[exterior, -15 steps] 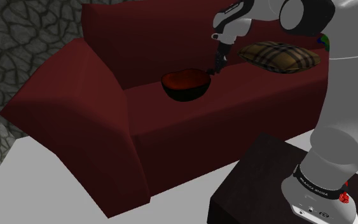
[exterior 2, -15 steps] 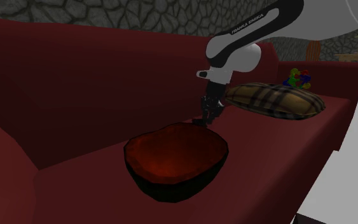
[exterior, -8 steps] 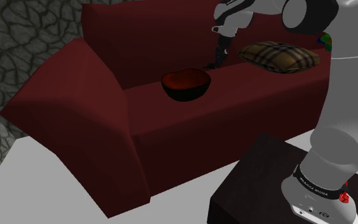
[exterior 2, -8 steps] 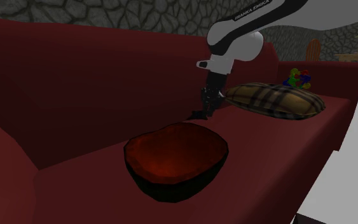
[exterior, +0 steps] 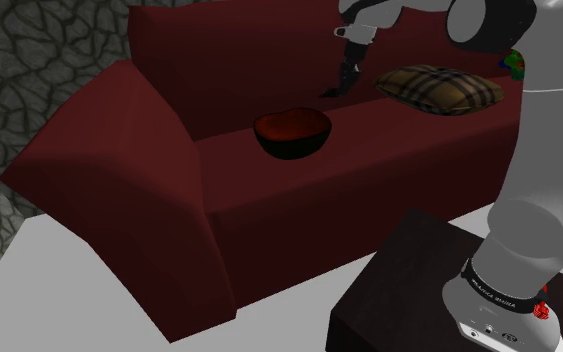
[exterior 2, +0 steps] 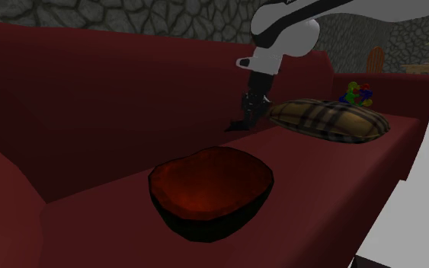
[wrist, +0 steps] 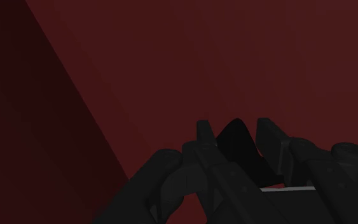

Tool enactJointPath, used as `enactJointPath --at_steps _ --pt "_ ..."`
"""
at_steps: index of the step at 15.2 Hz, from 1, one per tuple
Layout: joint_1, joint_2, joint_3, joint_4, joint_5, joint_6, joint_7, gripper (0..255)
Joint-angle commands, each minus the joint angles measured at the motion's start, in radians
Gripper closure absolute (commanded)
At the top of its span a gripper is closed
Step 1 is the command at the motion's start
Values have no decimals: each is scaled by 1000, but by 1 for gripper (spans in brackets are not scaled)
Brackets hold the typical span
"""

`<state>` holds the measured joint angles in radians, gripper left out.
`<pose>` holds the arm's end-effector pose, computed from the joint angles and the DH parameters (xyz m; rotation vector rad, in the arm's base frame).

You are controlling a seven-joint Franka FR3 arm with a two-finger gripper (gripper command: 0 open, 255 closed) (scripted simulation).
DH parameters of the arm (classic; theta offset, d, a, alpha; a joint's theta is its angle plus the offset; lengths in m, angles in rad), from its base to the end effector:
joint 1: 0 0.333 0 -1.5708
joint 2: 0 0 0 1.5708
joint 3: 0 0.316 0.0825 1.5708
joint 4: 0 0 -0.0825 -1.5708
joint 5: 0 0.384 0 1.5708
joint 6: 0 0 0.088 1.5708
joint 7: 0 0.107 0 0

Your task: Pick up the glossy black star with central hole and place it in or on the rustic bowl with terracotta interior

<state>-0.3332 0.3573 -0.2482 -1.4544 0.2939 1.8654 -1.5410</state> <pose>0.5875 -0.3306 0.4940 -2.7775 -1.3434 -0.3171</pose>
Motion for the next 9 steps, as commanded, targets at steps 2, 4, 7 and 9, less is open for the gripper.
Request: enactJointPath --at_steps 2,4,7,9 --pt "-3 -1 -1 37 -3 -38 8 255" --pt "-5 0 -2 66 -4 -64 13 255" --pt "-8 4 -3 111 -5 -105 21 255" --pt "-11 8 -3 144 -5 -134 26 255"
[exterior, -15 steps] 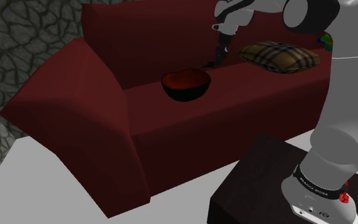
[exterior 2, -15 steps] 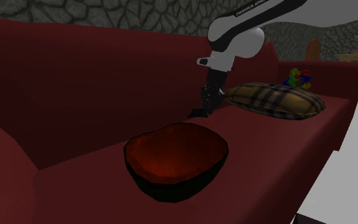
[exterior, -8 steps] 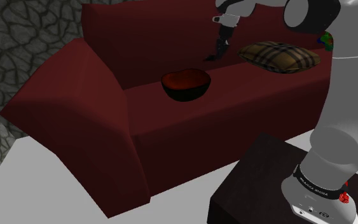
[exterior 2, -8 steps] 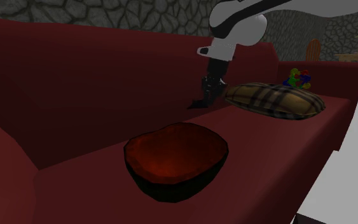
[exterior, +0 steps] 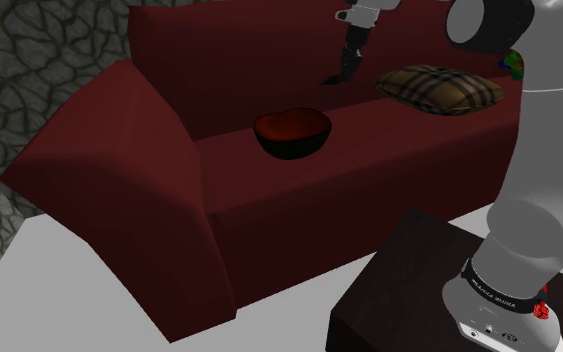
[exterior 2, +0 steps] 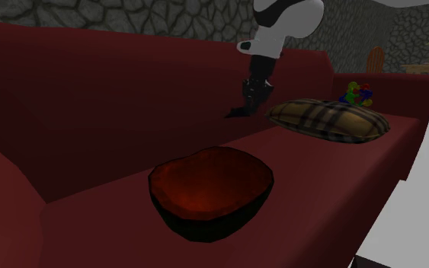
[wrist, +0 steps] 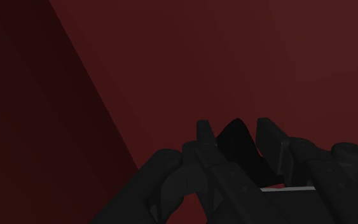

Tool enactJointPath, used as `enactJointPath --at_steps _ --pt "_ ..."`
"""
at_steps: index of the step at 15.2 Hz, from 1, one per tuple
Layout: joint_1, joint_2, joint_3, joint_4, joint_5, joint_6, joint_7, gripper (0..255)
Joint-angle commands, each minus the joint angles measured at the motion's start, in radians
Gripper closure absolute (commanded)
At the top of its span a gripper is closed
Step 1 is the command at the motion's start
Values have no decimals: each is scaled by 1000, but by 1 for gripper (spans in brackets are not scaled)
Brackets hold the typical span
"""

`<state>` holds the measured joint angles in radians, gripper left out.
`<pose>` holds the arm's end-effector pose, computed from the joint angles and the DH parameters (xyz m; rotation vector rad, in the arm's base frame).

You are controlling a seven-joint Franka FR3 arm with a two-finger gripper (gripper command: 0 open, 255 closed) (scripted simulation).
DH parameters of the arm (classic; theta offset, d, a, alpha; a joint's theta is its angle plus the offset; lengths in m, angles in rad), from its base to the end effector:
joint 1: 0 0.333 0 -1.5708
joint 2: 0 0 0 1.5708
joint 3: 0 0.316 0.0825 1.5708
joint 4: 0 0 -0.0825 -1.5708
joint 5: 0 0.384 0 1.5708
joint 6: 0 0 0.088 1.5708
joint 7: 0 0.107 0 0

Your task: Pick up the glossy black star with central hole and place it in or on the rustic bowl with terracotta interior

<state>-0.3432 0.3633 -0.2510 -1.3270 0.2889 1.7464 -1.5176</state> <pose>0.5874 -0.3308 0.5409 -2.7775 -1.3435 -0.3175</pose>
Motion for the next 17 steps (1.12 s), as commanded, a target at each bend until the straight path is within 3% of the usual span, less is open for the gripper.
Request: enactJointPath --at_steps 1,6,11,17 --pt "-3 5 0 34 0 -29 6 255" --pt "-11 20 -1 112 2 -91 17 255" --pt "83 -153 21 -132 -49 3 101 255" --pt "168 -312 71 -338 -98 78 224 255"
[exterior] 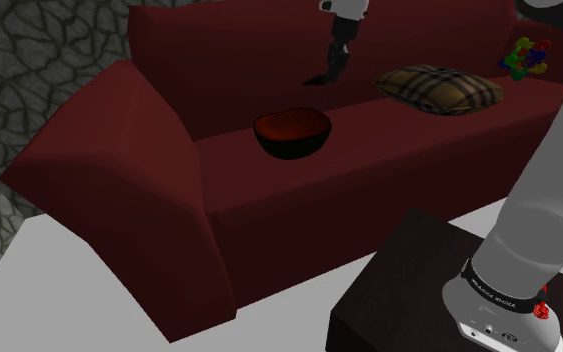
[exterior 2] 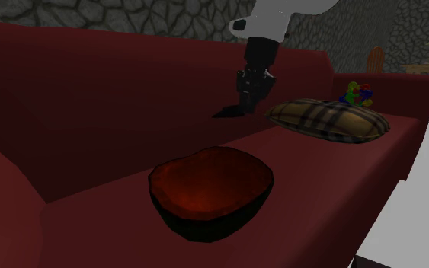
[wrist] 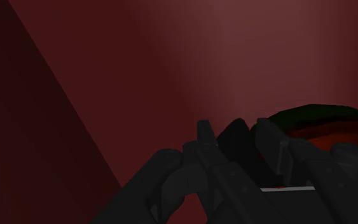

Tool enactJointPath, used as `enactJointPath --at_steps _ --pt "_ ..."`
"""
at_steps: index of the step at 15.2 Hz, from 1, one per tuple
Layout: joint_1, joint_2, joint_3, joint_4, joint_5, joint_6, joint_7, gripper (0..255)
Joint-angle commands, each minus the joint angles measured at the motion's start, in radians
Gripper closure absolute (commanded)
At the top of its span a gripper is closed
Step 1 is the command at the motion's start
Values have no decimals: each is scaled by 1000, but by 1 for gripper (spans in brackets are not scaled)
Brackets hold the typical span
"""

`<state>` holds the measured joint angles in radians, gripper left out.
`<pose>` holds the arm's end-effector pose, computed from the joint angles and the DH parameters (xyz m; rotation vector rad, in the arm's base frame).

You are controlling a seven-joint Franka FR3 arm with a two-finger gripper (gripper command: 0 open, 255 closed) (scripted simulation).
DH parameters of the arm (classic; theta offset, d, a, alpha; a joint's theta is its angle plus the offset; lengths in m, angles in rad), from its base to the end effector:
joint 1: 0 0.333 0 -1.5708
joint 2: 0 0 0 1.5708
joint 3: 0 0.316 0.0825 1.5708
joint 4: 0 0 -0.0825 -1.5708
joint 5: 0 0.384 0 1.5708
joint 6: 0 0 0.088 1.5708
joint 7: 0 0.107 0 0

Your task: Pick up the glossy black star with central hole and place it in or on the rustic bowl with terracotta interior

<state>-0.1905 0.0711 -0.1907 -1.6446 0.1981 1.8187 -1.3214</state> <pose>0.5597 -0.2031 0.5733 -2.7756 -1.3454 -0.3169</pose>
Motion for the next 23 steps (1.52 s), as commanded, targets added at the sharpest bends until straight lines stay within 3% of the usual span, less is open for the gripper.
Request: enactJointPath --at_steps 1,12,23 --pt "27 -43 21 -48 -14 16 50 255" --pt "146 -230 165 -268 -58 91 314 255" --pt "148 -222 167 -407 -49 236 294 255"
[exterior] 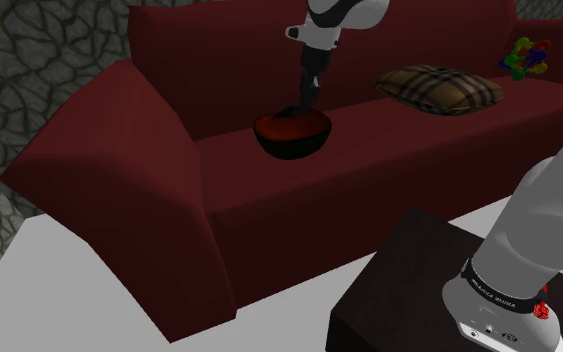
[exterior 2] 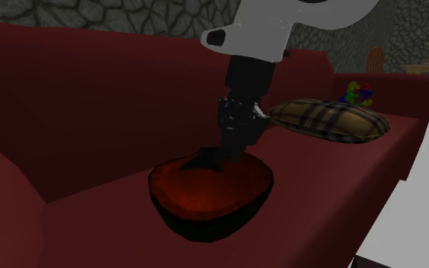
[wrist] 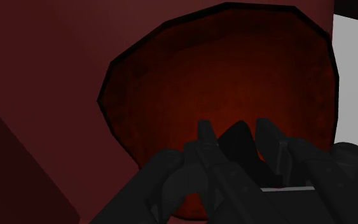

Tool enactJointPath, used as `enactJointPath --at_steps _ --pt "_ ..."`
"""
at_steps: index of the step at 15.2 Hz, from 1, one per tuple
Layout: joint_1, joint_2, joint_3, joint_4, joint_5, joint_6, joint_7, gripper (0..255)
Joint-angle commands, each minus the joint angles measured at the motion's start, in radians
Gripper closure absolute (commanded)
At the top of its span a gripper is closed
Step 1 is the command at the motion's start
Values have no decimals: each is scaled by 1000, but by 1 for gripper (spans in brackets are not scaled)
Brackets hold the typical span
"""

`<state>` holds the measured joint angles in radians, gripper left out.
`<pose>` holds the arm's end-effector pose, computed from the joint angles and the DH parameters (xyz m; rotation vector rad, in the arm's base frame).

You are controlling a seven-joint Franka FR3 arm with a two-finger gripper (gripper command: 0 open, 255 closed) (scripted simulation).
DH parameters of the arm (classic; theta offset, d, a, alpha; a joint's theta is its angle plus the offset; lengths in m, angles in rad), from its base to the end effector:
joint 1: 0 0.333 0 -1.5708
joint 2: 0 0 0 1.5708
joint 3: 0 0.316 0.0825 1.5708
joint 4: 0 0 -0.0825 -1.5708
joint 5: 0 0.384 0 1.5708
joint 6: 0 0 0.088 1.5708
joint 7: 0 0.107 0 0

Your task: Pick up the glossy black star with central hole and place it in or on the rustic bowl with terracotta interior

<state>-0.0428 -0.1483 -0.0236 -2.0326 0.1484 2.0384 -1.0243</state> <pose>0.5286 -0.0274 0.5261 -2.7769 -1.3433 -0.3164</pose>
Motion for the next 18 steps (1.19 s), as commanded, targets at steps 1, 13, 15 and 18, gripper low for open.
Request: enactJointPath --at_steps 1,13,15,18 --pt "0 -1 0 -30 2 30 -5 255" --pt "1 4 0 -54 5 58 -9 0" --pt "1 4 0 -54 5 58 -9 0" --pt "-1 -8 -2 -34 2 26 -8 0"
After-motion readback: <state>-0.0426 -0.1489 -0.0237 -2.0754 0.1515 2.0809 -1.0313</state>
